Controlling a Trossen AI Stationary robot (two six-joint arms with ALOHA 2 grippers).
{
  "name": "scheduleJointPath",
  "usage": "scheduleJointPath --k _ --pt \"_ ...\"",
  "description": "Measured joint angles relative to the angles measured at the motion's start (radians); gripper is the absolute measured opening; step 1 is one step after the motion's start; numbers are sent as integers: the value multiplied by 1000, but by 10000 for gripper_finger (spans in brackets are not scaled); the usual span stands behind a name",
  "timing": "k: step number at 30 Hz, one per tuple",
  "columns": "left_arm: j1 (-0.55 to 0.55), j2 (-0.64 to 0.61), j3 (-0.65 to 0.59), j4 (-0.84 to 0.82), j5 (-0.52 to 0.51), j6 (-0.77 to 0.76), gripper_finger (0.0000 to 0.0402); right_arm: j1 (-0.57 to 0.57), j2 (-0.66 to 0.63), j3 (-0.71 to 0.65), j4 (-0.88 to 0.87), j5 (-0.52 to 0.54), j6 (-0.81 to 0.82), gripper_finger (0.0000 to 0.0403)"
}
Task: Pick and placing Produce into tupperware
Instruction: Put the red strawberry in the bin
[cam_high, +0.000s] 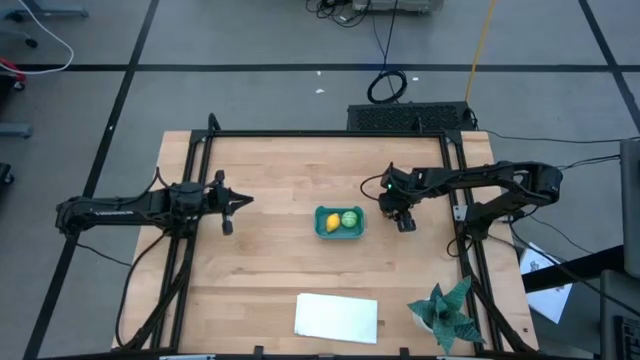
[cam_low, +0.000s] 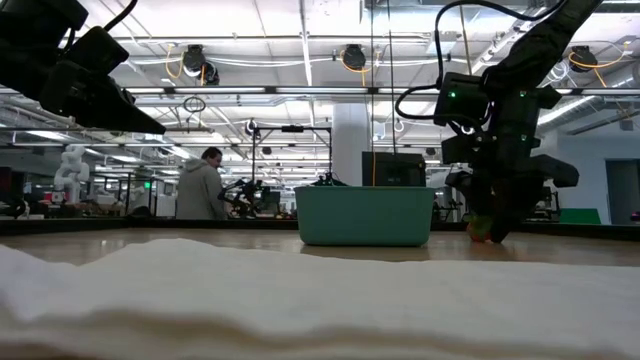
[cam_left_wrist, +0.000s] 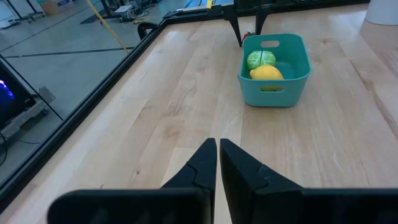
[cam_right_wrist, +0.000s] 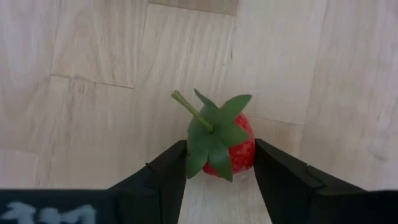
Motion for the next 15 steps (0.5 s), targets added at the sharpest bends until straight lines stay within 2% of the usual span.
scheduleJointPath --k 11,15 --pt "0 0 0 -1 0 0 26 0 0 0 20 5 -48 240" --pt "0 0 0 -1 0 0 26 0 0 -1 28 5 -56 250"
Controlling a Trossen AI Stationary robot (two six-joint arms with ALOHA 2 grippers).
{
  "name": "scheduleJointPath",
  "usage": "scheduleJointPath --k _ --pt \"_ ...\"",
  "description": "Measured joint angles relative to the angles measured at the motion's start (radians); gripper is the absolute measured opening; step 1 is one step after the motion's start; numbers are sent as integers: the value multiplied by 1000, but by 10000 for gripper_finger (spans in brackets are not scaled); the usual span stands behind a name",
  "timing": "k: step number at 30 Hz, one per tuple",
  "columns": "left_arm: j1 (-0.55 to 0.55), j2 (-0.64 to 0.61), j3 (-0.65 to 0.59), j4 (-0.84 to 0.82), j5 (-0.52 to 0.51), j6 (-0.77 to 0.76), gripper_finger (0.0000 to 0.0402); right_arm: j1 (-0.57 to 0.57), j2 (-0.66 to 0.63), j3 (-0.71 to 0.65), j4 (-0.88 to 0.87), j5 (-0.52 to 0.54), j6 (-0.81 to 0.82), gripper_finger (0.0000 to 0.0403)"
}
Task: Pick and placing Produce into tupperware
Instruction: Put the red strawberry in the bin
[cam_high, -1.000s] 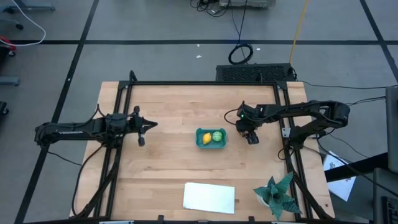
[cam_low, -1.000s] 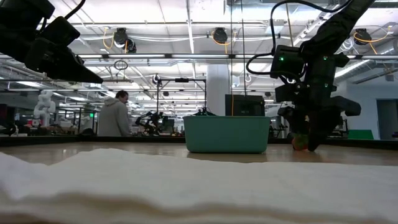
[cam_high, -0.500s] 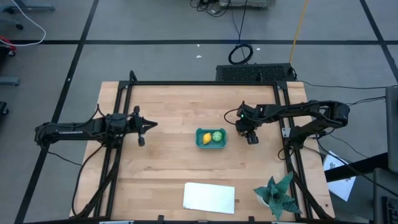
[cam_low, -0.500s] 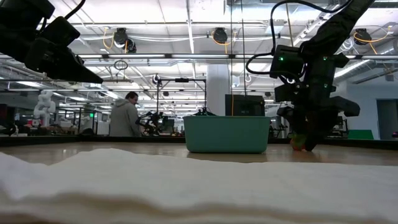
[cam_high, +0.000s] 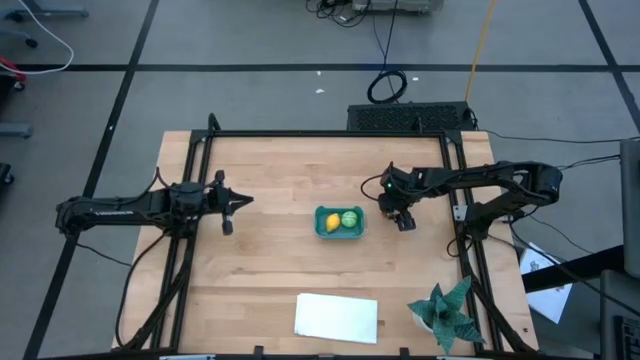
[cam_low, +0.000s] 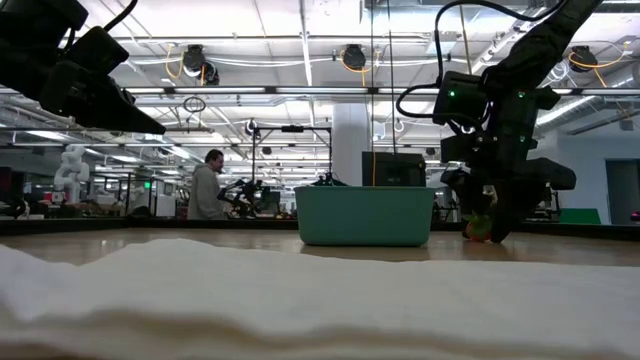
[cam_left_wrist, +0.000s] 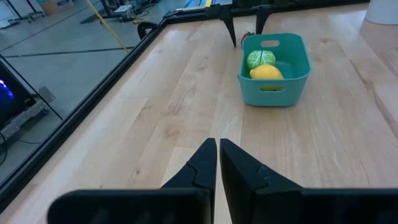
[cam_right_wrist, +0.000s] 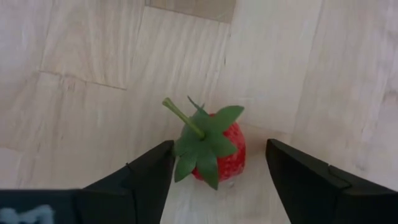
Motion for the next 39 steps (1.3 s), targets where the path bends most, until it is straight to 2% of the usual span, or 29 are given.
scheduleJointPath --k 12,20,39 --pt "0 0 0 -3 1 0 26 53 -1 2 13 25 -133 251" --pt "0 0 0 -3 1 0 26 65 0 2 10 39 -113 245" --pt "0 0 0 -3 1 -1 26 66 0 0 0 21 -48 141"
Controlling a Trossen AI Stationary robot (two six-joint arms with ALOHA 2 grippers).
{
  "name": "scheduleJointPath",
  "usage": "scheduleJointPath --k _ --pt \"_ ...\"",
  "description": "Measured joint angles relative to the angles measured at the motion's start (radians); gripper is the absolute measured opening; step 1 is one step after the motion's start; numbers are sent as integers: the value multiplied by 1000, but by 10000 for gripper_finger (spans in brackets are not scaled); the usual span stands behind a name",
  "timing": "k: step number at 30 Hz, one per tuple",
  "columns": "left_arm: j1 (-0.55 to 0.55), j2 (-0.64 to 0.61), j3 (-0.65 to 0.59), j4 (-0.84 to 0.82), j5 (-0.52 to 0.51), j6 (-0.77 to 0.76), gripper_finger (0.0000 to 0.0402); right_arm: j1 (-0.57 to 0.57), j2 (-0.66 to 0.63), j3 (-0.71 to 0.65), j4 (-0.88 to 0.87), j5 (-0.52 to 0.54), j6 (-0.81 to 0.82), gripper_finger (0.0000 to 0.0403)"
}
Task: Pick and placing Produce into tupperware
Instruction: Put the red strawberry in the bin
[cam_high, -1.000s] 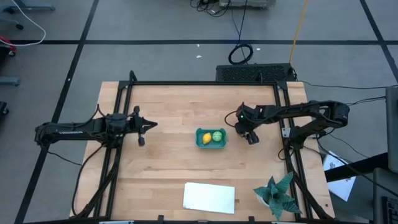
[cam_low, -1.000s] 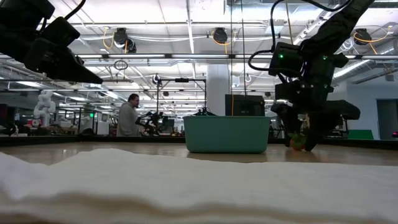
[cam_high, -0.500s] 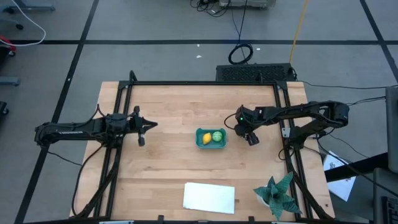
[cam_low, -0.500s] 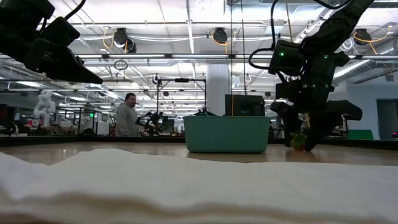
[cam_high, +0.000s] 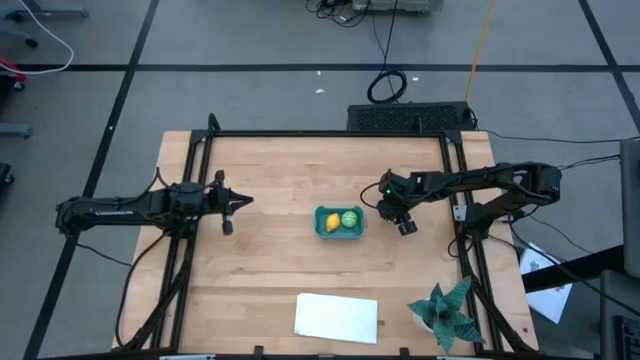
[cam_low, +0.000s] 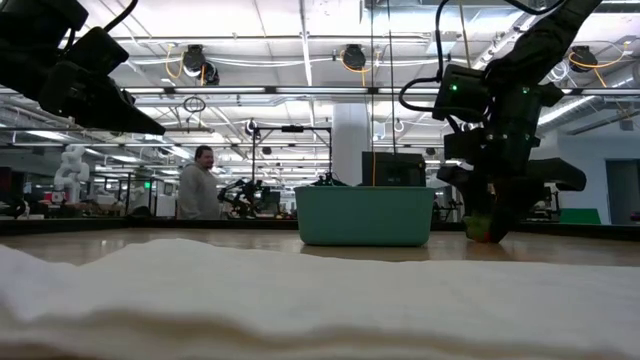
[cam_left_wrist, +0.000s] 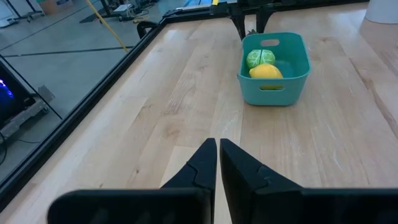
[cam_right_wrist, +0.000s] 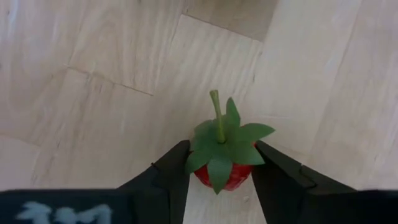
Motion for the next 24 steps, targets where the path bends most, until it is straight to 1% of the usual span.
scheduleJointPath --k 9,17,20,24 --pt "0 0 0 0 0 0 26 0 -34 -3 30 5 11 157" --pt "0 0 0 0 0 0 26 0 -91 -2 38 6 66 143" --pt "0 0 0 0 0 0 26 0 -97 5 18 4 87 144" --pt "0 0 0 0 0 0 26 0 -97 49 -58 3 100 144"
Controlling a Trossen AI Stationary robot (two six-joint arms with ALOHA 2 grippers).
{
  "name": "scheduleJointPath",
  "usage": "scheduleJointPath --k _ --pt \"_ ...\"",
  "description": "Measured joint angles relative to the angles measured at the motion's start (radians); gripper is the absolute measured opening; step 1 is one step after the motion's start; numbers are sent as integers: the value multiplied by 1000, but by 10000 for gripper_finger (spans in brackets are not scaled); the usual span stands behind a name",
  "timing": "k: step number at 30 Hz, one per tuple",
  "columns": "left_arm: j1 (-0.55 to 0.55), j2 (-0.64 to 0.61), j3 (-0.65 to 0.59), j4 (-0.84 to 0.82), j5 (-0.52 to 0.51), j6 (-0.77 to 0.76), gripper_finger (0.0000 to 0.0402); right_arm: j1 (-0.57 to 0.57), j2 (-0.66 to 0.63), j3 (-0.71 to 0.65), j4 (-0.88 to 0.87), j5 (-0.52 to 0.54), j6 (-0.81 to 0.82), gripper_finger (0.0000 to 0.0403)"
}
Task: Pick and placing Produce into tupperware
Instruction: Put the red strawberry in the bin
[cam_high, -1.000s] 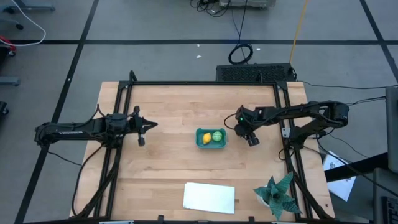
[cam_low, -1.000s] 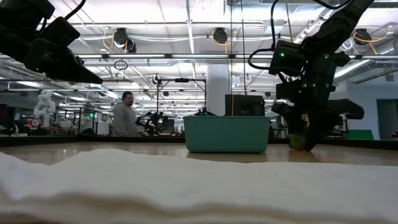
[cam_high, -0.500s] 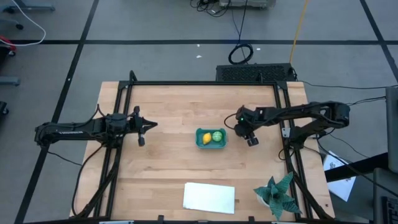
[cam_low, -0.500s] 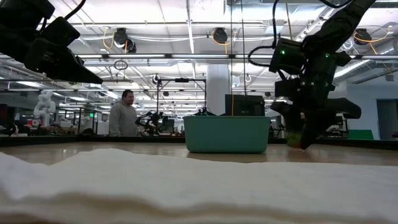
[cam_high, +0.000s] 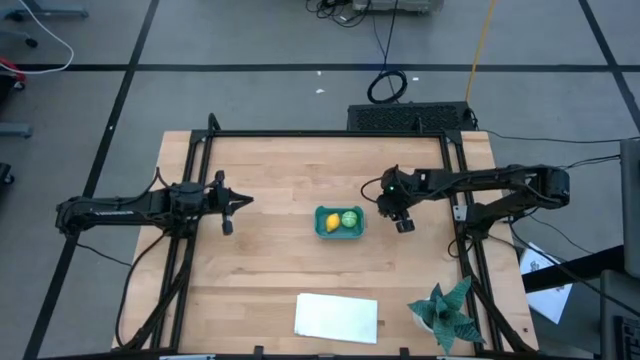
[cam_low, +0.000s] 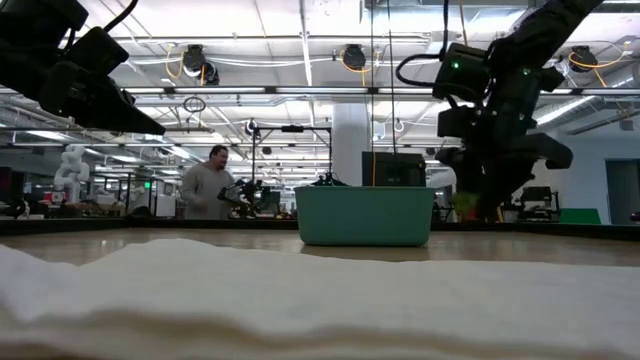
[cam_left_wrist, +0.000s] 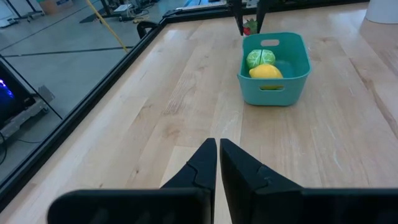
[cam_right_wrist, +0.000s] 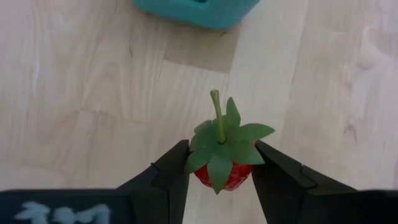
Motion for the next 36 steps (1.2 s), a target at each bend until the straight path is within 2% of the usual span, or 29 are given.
scheduleJointPath --k 14,36 --pt "0 0 0 0 0 0 26 0 -1 219 -154 -2 76 143" --pt "0 0 0 0 0 0 26 0 -1 247 -153 -3 137 143"
